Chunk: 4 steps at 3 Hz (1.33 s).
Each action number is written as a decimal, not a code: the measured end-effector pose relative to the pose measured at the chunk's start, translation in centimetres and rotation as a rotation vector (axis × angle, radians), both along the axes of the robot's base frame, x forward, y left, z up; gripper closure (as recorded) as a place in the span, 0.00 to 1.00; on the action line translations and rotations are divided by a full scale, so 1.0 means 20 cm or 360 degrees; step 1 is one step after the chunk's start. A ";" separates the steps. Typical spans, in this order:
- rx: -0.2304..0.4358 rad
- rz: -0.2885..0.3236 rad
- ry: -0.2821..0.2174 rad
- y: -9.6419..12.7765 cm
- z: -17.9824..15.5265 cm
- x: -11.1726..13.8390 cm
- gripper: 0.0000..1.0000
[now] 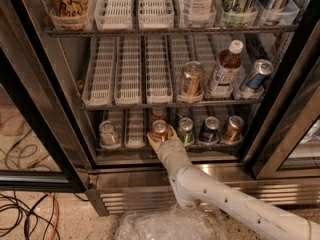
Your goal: Pick coke can from bottom shelf of fridge
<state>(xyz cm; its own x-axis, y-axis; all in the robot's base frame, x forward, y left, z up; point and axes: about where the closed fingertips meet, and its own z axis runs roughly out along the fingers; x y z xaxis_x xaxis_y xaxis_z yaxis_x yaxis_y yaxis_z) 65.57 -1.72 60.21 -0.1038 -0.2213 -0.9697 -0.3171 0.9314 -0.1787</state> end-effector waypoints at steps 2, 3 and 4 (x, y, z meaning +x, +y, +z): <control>0.0019 -0.0017 -0.0089 -0.01 0.12 -0.02 1.00; 0.0013 0.0000 -0.0123 -0.01 0.19 -0.03 1.00; 0.0010 0.0019 -0.0139 -0.01 0.24 -0.05 1.00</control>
Offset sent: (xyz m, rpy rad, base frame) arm -0.0083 -0.0037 0.0394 0.0116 -0.0858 -0.0112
